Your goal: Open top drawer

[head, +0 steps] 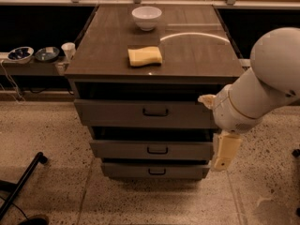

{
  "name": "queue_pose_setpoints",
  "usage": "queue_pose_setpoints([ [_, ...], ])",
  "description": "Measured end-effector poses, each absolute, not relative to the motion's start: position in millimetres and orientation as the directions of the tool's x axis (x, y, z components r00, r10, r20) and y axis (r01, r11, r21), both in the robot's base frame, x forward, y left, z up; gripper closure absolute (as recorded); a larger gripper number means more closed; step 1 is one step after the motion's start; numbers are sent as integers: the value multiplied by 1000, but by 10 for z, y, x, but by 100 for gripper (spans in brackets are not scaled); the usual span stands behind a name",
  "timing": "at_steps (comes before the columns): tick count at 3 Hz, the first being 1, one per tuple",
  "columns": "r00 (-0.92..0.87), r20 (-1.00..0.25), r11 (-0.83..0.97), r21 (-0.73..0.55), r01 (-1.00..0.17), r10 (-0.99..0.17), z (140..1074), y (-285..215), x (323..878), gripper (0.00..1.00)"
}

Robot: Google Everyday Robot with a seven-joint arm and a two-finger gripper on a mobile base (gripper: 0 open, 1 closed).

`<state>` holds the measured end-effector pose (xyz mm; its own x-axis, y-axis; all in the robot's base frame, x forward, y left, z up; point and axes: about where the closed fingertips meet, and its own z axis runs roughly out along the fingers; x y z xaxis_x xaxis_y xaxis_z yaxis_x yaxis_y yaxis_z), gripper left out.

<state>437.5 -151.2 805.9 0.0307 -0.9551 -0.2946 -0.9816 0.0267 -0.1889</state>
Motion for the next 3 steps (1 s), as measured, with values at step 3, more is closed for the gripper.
queue_pose_setpoints([
  [3, 168, -313, -122, -160, -979, -935, 7340, -621, 4933, 0],
])
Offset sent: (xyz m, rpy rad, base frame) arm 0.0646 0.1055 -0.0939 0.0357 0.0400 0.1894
